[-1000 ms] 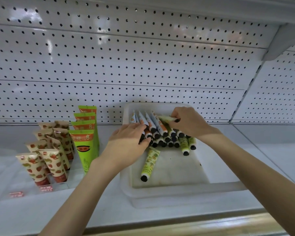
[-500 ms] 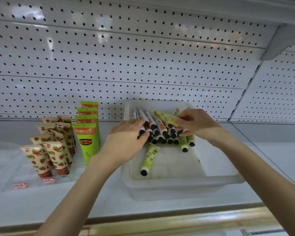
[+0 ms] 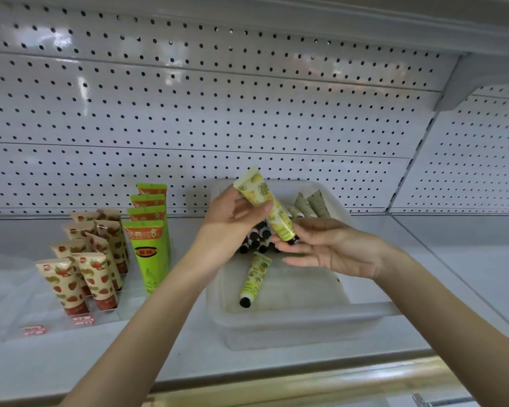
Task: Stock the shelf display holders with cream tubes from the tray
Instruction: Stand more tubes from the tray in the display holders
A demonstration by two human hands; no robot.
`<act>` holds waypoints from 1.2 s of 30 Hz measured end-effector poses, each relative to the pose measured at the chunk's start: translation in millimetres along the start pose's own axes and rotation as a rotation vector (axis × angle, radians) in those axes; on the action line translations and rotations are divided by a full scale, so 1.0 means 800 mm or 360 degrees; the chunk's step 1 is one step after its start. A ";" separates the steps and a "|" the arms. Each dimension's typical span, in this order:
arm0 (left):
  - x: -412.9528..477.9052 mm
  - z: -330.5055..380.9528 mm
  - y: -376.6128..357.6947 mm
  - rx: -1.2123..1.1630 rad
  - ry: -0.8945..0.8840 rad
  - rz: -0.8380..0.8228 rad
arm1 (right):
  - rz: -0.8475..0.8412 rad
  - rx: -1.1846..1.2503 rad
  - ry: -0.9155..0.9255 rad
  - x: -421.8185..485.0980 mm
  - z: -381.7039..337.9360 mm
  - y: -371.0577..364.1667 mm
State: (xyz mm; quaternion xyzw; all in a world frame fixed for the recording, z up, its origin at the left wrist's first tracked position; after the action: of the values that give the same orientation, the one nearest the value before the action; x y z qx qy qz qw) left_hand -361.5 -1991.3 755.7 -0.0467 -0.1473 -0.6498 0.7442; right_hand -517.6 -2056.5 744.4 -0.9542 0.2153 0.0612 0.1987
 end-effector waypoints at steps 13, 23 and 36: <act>-0.013 0.006 0.017 -0.0095 -0.0063 0.0108 | 0.0272 -0.0895 -0.0414 0.004 0.018 0.016; -0.025 0.008 0.021 -0.0026 -0.0139 0.0136 | 0.0595 -0.1050 -0.0811 0.069 0.074 0.006; -0.044 0.012 0.044 -0.0244 -0.0133 0.0069 | 0.0335 -0.1375 -0.0812 0.061 0.055 -0.007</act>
State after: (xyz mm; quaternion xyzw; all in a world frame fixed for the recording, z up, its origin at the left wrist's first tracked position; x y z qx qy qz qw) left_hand -332.8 -1950.3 759.2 -0.1337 -0.1270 -0.6403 0.7456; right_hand -472.4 -2053.1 696.1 -0.8771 0.2098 0.3952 -0.1747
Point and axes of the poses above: each hand's wrist, its own x-axis towards the middle knuckle, its own y-axis out of the back of the hand, z = x × y, the point moved 3 cm from there along x, towards the middle knuckle, and after that the axes turned 10 degrees about -z, right-handed, at the moved point
